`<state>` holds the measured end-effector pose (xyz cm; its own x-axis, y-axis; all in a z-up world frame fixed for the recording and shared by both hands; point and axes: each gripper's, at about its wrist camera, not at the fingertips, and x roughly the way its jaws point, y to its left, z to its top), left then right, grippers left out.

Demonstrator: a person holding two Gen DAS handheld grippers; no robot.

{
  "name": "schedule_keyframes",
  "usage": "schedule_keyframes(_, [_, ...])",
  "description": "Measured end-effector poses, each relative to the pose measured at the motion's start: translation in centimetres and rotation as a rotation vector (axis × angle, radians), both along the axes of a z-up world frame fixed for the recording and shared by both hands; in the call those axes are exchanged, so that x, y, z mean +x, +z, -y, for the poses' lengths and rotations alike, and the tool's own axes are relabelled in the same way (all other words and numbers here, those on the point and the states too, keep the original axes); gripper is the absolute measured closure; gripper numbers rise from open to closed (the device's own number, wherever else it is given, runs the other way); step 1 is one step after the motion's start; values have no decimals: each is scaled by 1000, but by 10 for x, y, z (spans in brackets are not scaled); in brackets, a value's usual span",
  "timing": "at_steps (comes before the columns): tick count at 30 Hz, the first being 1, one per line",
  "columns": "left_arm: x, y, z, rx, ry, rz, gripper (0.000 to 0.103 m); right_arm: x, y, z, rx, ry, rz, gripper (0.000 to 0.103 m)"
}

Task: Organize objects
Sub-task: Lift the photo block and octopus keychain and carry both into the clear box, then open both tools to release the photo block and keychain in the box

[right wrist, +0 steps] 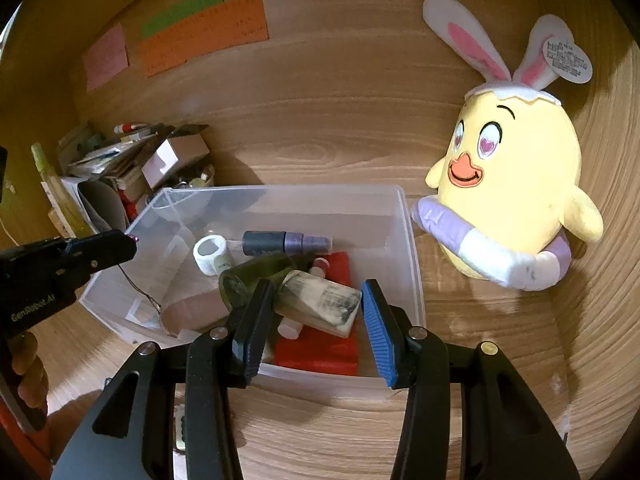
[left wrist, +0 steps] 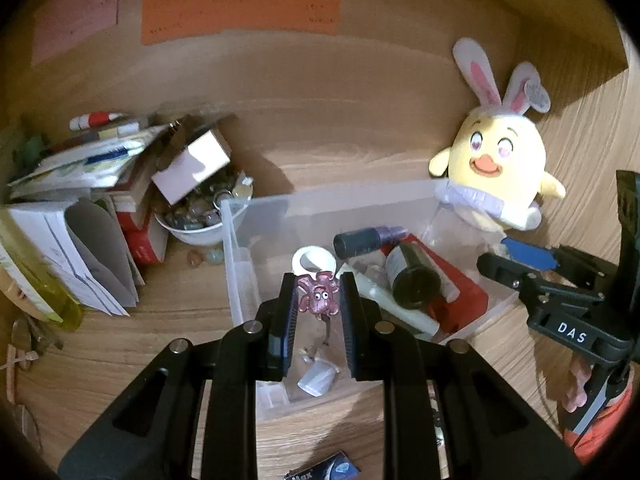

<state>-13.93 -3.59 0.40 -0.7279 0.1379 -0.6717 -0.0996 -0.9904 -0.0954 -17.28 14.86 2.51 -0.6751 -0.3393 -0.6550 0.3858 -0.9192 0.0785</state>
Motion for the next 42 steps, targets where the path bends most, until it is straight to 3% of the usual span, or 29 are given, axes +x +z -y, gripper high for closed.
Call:
schedule_keyframes(10, [-7, -20, -10, -20, -36, 63, 83, -4, -6, 2, 28, -2, 12, 61])
schedule_keyframes(21, [-5, -20, -15, -41, -58, 58, 80, -5, -12, 5, 42, 6, 33, 61])
schedule_keyframes(26, [0, -13, -15, -46, -53, 30, 62, -3, -12, 10, 59, 16, 25, 61])
schedule_keyframes(28, [3, -10, -15, -52, -45, 15, 49, -2, -10, 11, 64, 16, 17, 60])
schedule_keyframes(30, [6, -6, -14, -53, -40, 1, 42, 0, -9, 11, 64, 17, 7, 55])
schedule_keyframes(38, [21, 7, -18, -65, -43, -35, 31, 15, 5, 13, 79, 16, -57, 40])
schedule_keyframes(40, [25, 10, -18, -67, -32, -42, 15, 19, 9, 13, 77, 18, -72, 39])
schedule_keyframes(42, [29, 14, -18, -64, -25, -57, 12, 25, 12, 13, 76, 23, -84, 39])
